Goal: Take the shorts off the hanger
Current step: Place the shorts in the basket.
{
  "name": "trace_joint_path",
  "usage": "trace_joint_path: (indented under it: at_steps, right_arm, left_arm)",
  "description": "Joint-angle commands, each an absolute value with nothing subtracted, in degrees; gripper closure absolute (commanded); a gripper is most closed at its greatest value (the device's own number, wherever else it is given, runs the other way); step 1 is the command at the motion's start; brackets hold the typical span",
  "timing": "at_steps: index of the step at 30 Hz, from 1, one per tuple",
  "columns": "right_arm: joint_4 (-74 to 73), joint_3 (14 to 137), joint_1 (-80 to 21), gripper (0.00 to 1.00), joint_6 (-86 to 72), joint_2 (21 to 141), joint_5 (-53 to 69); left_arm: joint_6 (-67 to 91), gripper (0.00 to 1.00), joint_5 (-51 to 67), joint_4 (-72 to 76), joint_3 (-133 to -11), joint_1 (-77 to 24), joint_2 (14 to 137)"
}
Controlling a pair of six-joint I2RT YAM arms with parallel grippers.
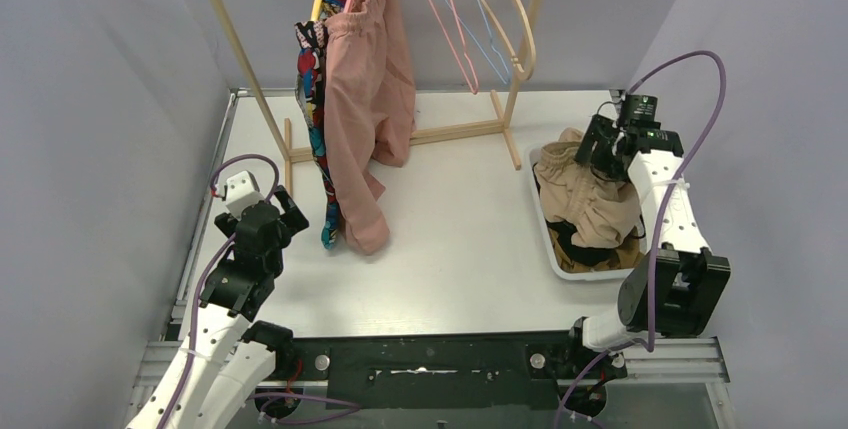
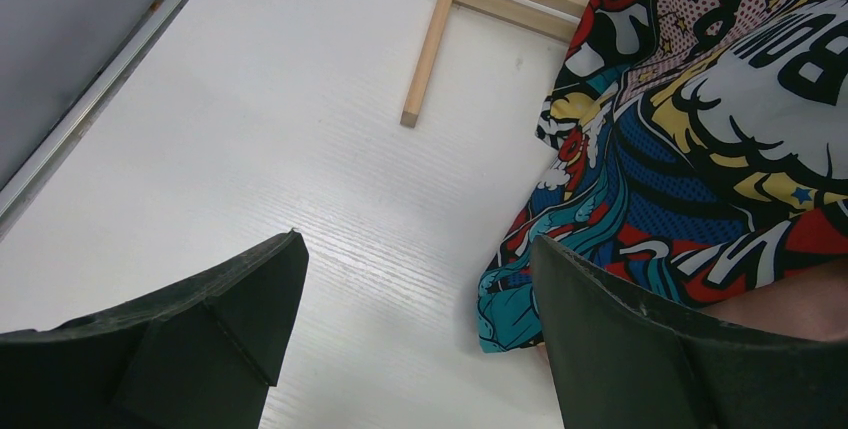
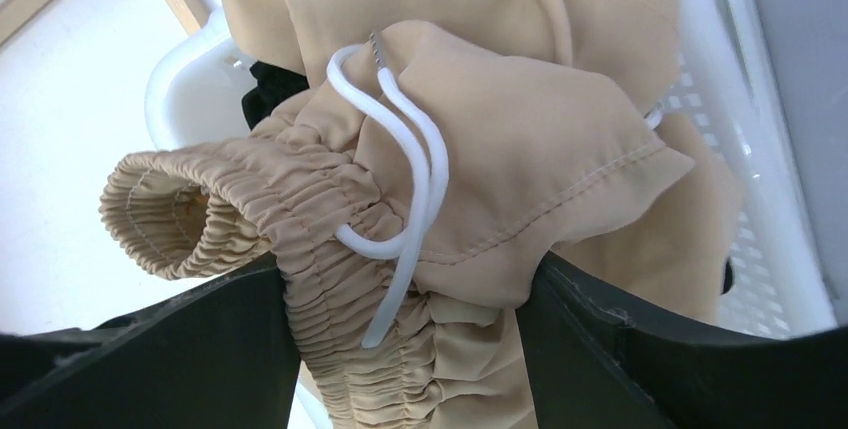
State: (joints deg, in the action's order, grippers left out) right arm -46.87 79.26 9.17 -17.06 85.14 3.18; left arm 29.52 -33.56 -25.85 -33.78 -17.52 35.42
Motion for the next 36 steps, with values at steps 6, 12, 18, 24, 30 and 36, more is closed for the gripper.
trace_joint_path:
  at_steps: [6, 12, 18, 24, 30, 36]
  right_arm:
    - [-35.6, 70.8, 9.2, 0.62, -16.5, 96.4, 5.2]
    - [-30.7, 63.1, 7.9, 0.6, -17.0, 100.7, 7.2]
    - [-37.4, 69.5, 8.3, 0.41, -17.0, 90.5, 4.6]
    - [-45.1, 81.9, 8.4, 0.34, -16.2, 86.6, 3.9]
    - [-43.9, 86.5, 8.4, 0.32, -17.5, 87.5, 4.1]
    - [-36.4, 86.0, 8.5, 0.39, -18.5, 96.3, 5.9]
  left_arm:
    - [29.0, 0.18, -33.3, -22.5, -34.4, -17.2, 34.8]
    - [29.2, 0.18, -33.7, -22.8, -34.3, -17.3, 33.6]
    - [29.2, 0.18, -32.9, -22.5, -34.3, -17.3, 33.9]
    - [29.1, 0.18, -33.0, -22.6, -34.4, -17.2, 34.2]
    - [29.1, 0.18, -33.0, -22.6, -34.4, -17.2, 34.3]
    - [29.1, 0.18, -32.7, -22.6, -34.4, -17.3, 34.8]
